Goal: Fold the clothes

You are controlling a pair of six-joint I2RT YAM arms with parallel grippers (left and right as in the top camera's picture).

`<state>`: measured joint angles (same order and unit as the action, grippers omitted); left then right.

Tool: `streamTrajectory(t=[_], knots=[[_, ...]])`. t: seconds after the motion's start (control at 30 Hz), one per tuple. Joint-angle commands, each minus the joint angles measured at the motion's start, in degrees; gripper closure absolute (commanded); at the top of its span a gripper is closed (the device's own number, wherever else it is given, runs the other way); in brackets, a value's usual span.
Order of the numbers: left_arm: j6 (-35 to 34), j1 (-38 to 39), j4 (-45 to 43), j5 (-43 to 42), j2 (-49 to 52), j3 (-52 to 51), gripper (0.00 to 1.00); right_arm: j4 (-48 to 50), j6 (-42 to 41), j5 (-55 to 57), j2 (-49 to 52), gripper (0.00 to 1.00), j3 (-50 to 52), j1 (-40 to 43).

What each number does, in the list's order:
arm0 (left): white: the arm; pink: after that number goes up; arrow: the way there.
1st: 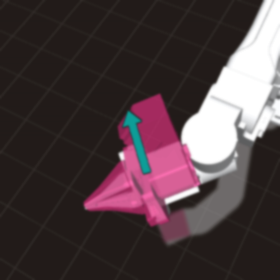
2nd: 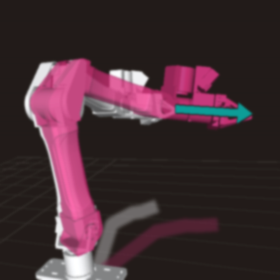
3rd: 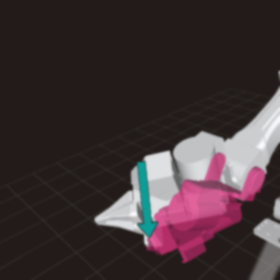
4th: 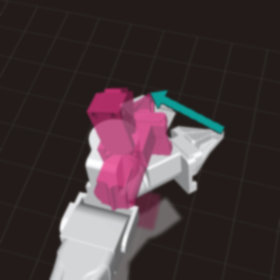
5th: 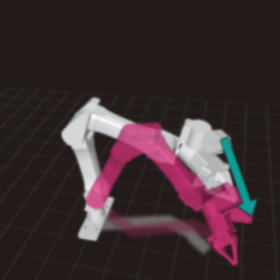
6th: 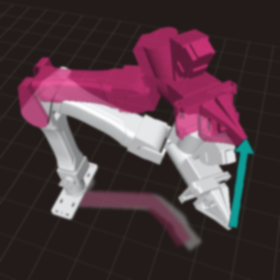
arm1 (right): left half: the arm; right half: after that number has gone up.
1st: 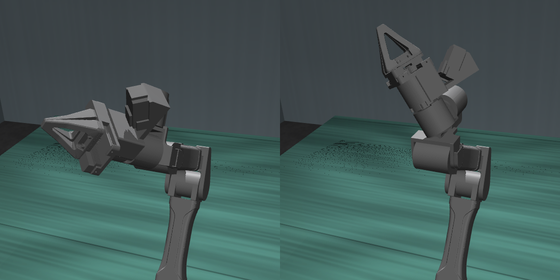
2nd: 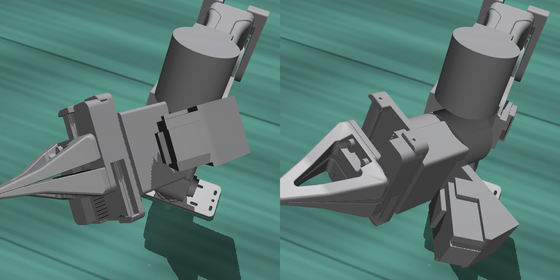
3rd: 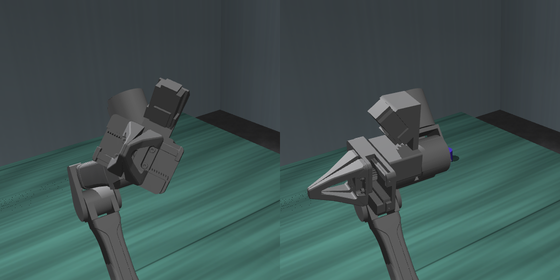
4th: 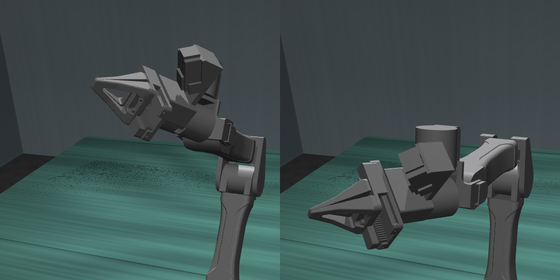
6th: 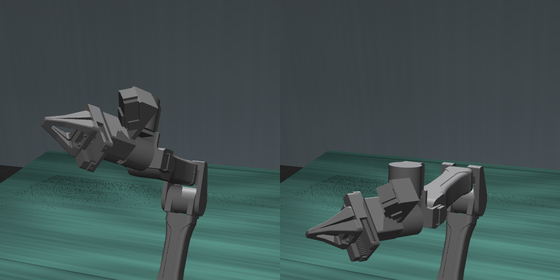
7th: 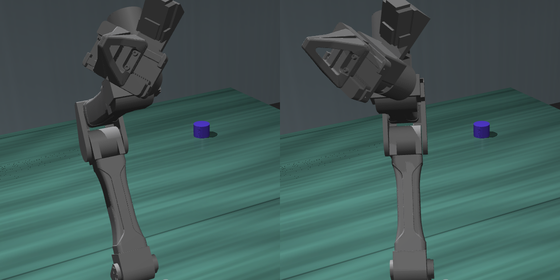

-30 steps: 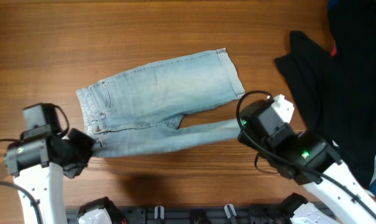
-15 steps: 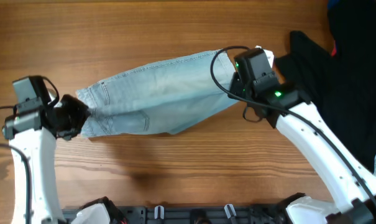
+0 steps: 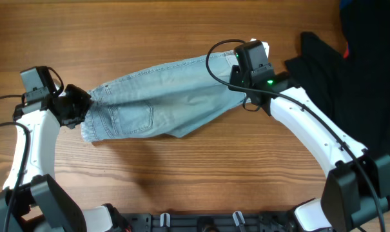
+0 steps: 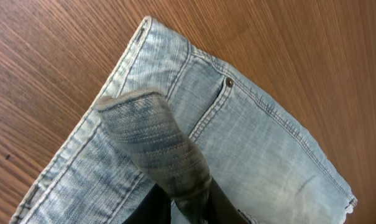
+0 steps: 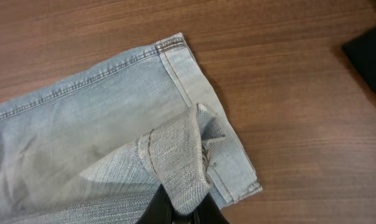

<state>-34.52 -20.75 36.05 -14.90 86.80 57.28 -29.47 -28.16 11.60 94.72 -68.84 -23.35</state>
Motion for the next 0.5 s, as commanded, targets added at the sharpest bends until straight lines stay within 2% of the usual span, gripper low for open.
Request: streamTrajectory(t=[0.0, 0.1, 0.47], knots=[[1.09, -1.11, -0.70, 6.25, 1.11, 1.11, 0.91, 2.75, 1.44, 4.24, 1.46, 0.96, -1.25, 1.53], [1.07, -1.11, -1.22, 6.43, 1.95, 1.05, 0.96, 3.41, 1.20, 4.24, 3.37, 0.96, -1.22, 1.53], [1.09, -0.26, -4.66, 6.38, 8.26, 1.03, 0.95, 11.34, 1.22, 5.11, 7.10, 0.96, -1.22, 2.01]])
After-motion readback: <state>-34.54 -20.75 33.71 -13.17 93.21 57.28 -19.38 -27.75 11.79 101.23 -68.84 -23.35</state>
